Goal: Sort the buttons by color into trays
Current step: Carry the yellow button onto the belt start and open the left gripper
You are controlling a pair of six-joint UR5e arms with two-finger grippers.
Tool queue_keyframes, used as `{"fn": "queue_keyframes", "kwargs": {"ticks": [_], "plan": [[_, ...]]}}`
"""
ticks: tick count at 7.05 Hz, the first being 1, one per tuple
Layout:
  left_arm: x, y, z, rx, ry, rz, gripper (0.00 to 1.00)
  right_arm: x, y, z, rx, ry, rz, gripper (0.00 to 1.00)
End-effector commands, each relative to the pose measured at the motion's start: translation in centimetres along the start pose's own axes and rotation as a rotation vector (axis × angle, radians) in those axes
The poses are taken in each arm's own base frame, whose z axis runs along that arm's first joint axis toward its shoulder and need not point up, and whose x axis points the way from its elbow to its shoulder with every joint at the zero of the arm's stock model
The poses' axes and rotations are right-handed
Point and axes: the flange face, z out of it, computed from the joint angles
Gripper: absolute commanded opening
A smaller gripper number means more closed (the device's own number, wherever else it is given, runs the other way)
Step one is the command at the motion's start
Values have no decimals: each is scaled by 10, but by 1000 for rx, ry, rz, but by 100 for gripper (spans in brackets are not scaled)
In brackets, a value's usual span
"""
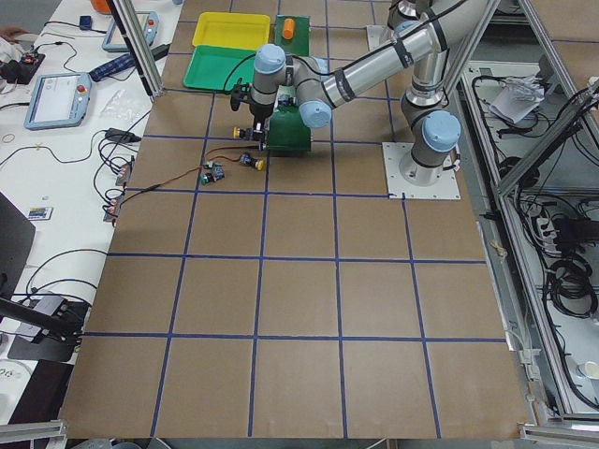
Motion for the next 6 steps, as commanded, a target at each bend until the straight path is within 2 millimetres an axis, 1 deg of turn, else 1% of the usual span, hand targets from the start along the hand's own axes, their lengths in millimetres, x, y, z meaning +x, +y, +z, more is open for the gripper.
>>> {"fn": "queue_keyframes", "kwargs": {"ticks": [1, 2, 3, 4, 5, 6], "plan": [[13, 33, -17, -115, 8, 13, 0, 0, 0, 2, -2, -4, 1, 100], [14, 39, -16, -136, 12, 14, 0, 0, 1, 2, -2, 1, 1, 100], [16, 48, -3, -165, 18, 18, 0, 0, 1, 2, -2, 2, 1, 100], [16, 50, 13, -191, 21, 23, 0, 0, 1, 1, -1, 4, 1, 100], [15, 48, 10, -179, 28, 22, 0, 0, 2, 1, -3, 5, 1, 100], [14, 47, 18, -192, 31, 22, 0, 0, 2, 1, -4, 4, 1, 100]]}}
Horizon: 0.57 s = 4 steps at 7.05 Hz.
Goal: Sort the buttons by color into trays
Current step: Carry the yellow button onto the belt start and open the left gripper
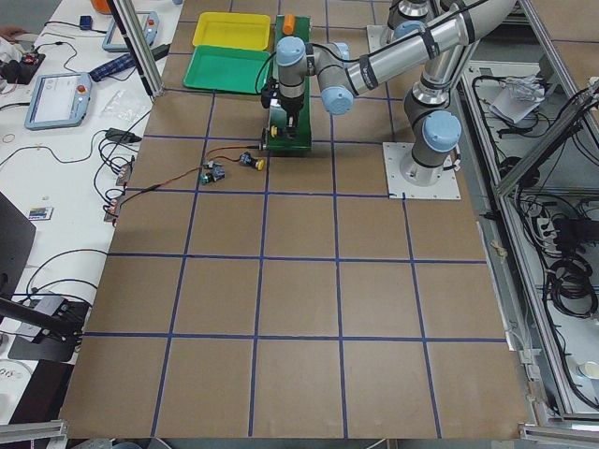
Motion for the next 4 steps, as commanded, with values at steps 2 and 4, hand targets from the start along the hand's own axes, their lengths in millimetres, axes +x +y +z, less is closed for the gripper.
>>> {"fn": "queue_keyframes", "kwargs": {"ticks": [2, 4], "plan": [[0, 1, 5, -9, 8, -1, 61, 0, 1, 1, -1, -2, 0, 100], [2, 3, 0, -1, 6, -10, 100, 0, 1, 1, -1, -2, -1, 100]]}}
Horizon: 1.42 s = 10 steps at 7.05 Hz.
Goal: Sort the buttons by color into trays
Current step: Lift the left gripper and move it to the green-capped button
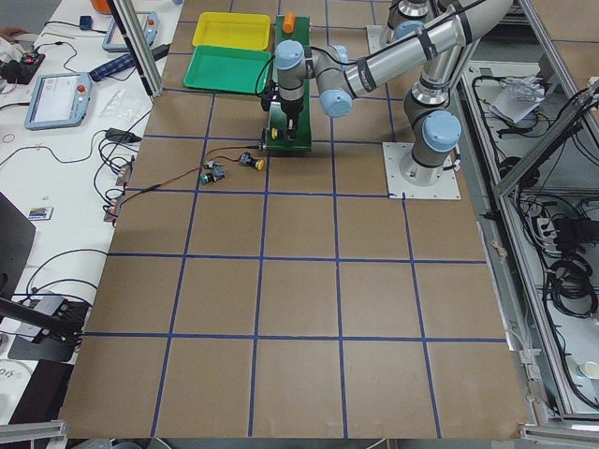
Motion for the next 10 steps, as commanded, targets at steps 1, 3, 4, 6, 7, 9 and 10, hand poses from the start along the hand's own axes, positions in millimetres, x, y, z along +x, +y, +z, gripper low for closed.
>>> {"fn": "queue_keyframes", "kwargs": {"ticks": [1, 3, 4, 6, 7, 9, 10], "plan": [[2, 1, -18, 37, -6, -2, 100, -1, 0, 0, 4, -6, 0, 100], [-14, -16, -59, 114, -42, -23, 100, 0, 0, 1, 2, -2, 0, 100], [-28, -40, -71, 138, -53, -38, 100, 0, 0, 1, 2, -2, 0, 100], [-77, -91, -82, 166, -62, -96, 100, 1, 0, 1, 2, 0, 0, 100], [-110, -121, -77, 167, -59, -134, 100, 1, 0, 2, 1, -2, 2, 100], [-154, -178, -45, 146, -51, -171, 100, 1, 1, 2, 1, -1, 0, 100], [-162, -200, -17, 129, -35, -197, 100, 1, 0, 3, -1, -2, 0, 100]]}}
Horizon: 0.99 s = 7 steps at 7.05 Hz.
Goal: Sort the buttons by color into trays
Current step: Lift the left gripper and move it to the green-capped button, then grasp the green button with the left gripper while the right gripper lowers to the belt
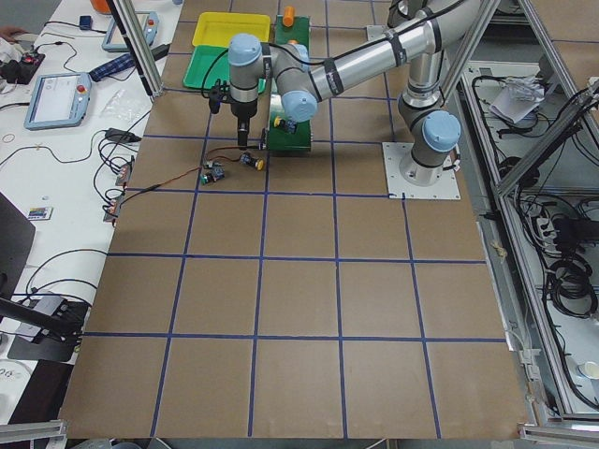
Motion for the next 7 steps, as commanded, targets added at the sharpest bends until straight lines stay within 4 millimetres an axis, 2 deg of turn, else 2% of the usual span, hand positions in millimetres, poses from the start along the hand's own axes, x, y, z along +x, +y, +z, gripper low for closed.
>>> {"fn": "queue_keyframes", "kwargs": {"ticks": [1, 3, 4, 5, 6, 7], "plan": [[-9, -36, 65, -52, 17, -112, 100, -1, 0, 1, -1, -4, -2, 100], [-7, -42, 94, -52, 18, -206, 100, -5, 2, 25, -2, -2, -11, 100], [-4, -43, 102, -60, 19, -216, 100, -4, 4, 59, -3, -5, -11, 100], [7, -47, 102, -53, 20, -220, 100, -2, 8, 116, 24, 1, -12, 100], [10, -53, 101, -43, 23, -219, 100, -1, 16, 149, 88, 9, -15, 100], [10, -54, 111, -54, 40, -220, 100, 0, 19, 169, 93, 10, -15, 100]]}}
